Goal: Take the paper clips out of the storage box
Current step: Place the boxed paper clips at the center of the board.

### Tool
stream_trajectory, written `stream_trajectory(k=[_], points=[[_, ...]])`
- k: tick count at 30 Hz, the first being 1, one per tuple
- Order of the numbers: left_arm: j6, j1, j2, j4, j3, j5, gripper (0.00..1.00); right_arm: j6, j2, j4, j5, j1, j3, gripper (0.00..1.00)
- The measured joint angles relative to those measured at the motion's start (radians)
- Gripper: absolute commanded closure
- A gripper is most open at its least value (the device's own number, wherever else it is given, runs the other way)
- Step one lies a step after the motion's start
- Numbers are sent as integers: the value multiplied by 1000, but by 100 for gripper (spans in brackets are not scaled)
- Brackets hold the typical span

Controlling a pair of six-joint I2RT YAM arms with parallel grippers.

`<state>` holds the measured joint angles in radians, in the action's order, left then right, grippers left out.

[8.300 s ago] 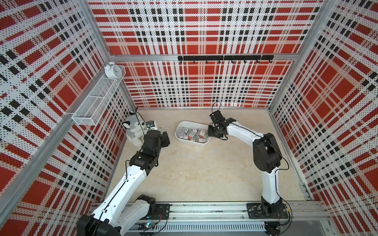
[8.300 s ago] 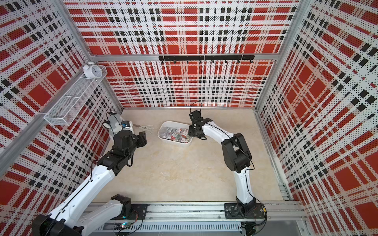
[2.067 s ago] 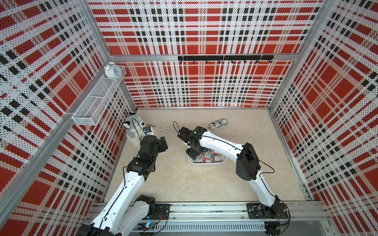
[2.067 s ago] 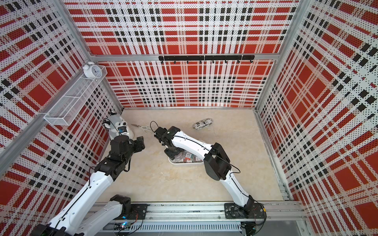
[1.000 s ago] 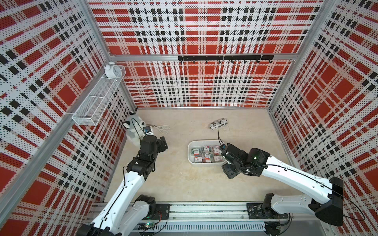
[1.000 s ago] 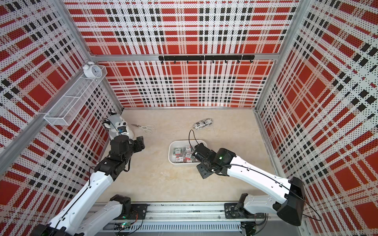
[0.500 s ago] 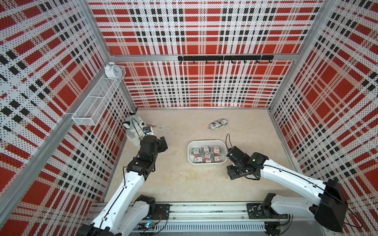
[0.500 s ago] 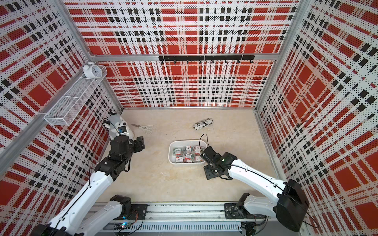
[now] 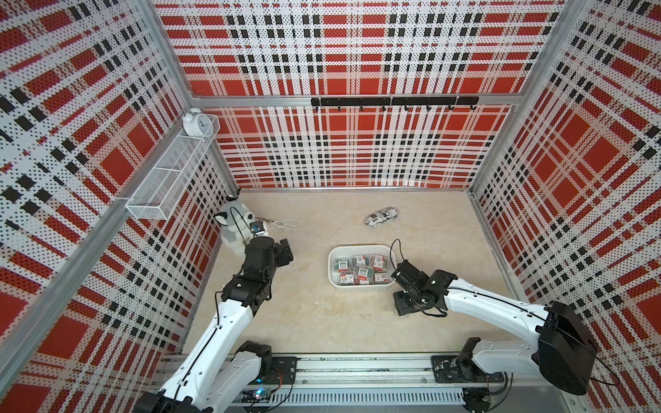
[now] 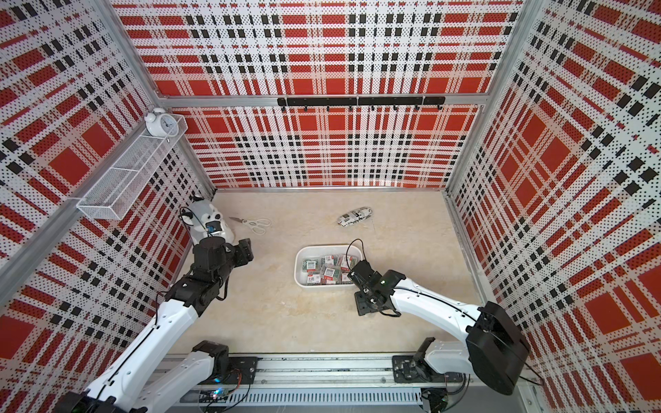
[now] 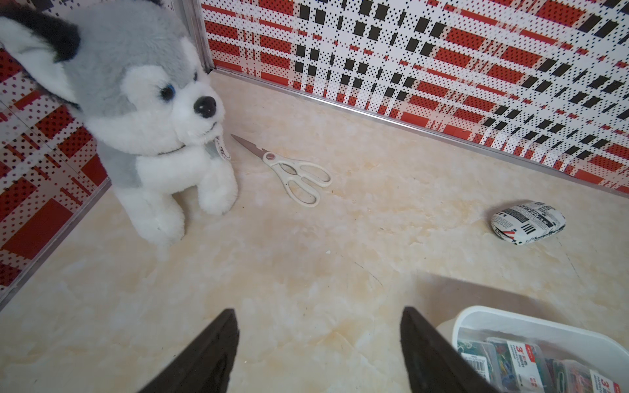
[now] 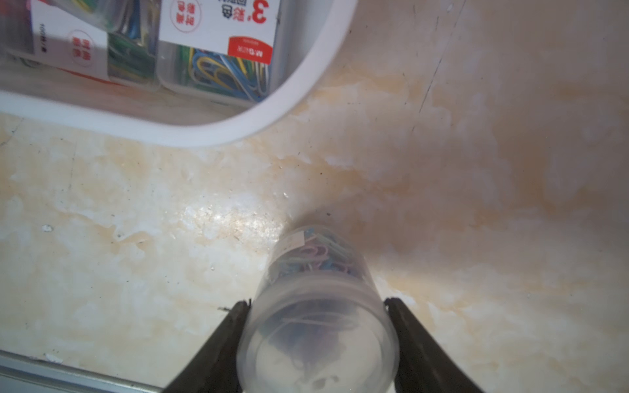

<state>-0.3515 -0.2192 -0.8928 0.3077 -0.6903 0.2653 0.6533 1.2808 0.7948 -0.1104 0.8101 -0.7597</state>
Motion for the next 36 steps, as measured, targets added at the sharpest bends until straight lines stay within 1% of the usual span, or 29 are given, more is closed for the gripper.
stream_trajectory(k=[13,19,22,28,36], points=[[0,0,0,0,0,0,23,14,26,-32,-8,0,0,41],[0,0,0,0,0,-1,23,18,39,-38,-7,0,0,31],[0,0,0,0,0,-2,23,20,39,-38,-7,0,0,23],[0,5,-2,0,0,-13,23,20,38,-23,-8,0,-16,16],[0,5,-10,0,0,-25,23,11,8,48,-35,1,-116,14]])
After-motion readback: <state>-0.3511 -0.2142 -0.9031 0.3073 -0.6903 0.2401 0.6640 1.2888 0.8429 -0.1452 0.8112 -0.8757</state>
